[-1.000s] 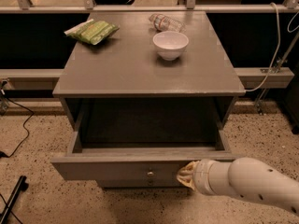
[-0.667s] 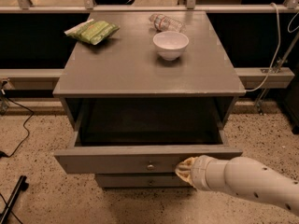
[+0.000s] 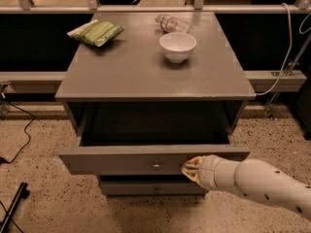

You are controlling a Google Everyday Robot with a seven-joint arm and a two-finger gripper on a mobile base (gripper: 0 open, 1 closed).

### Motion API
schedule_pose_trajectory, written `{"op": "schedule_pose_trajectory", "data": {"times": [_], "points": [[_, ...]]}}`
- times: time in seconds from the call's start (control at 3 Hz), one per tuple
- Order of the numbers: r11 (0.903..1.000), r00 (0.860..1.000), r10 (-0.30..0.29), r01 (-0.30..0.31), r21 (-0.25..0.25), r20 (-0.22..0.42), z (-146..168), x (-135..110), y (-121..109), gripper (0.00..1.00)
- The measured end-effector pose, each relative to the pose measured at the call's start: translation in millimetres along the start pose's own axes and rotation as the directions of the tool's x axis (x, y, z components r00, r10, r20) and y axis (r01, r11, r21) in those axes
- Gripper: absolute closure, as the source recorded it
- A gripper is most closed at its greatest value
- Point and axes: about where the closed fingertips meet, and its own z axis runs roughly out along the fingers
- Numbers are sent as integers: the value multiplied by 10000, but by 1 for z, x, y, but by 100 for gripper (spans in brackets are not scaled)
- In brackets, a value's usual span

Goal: Close top drawer

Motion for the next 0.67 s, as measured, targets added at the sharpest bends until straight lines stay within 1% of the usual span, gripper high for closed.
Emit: {"op": "schedule_pose_trajectory", "data": {"times": [0.33,0.67], "points": [[9979,9978,-416,388,527,519,6,-5,-22,100],[9949,9937,-686,615,794,889,21,-10,-46,100]]}}
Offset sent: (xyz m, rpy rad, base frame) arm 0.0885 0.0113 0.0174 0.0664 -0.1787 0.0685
